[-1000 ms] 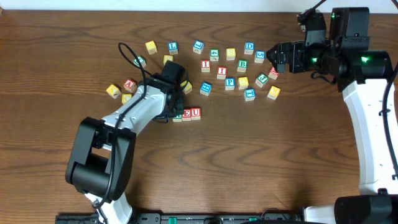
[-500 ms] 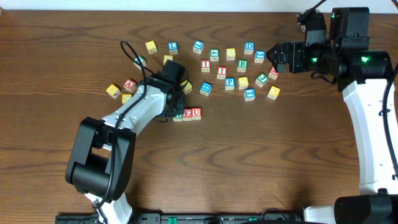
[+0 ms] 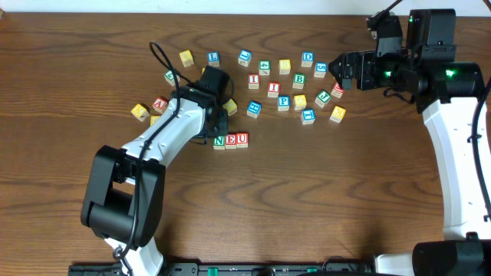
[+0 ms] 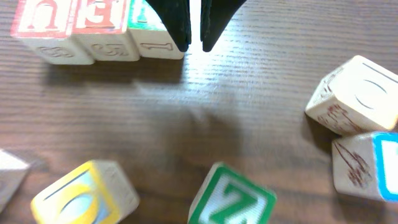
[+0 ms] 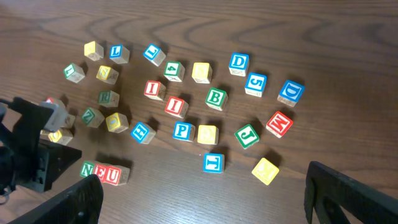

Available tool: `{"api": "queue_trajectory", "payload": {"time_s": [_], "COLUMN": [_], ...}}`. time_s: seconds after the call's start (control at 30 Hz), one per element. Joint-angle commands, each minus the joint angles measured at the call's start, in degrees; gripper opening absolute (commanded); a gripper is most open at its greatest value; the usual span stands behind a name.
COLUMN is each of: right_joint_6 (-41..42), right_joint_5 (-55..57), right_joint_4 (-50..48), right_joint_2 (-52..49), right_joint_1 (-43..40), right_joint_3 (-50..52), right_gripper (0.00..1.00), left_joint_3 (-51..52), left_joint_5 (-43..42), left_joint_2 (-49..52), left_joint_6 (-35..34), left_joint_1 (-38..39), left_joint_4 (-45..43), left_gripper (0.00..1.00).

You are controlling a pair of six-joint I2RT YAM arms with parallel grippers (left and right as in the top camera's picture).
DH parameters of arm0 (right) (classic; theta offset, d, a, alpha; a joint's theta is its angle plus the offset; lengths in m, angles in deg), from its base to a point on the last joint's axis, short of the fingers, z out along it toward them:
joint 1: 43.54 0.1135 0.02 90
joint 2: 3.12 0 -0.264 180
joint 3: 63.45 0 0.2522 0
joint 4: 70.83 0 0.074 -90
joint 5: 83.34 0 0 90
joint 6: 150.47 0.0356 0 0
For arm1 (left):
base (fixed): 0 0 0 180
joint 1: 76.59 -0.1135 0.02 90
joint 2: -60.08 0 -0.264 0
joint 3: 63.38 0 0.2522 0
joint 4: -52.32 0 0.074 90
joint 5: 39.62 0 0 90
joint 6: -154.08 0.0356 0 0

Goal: Spell out NEURIPS

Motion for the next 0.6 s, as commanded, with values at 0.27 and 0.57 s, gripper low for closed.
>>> {"api": "queue_trajectory", "payload": {"time_s": [0.27,0.57], "right_joint_6": [-0.7,-0.7], "right_joint_5": [-0.5,-0.5], "right_joint_4": [0.0,0.0], "right_joint_2": [-0.2,-0.2], "right_joint_1": [-0.2,-0.2], "right_joint_3": [0.2,0.2], "right_gripper": [0.99,0.99], "left_joint_3": [-5.7,-5.7], "left_joint_5": [0.0,0.1], "left_joint_2": [0.7,0.9], "left_joint_6": [-2.1,-7.8], "left_joint_1": [2.0,7.5], "left_joint_4": [2.1,0.3], "left_gripper": [0.08,0.08]}}
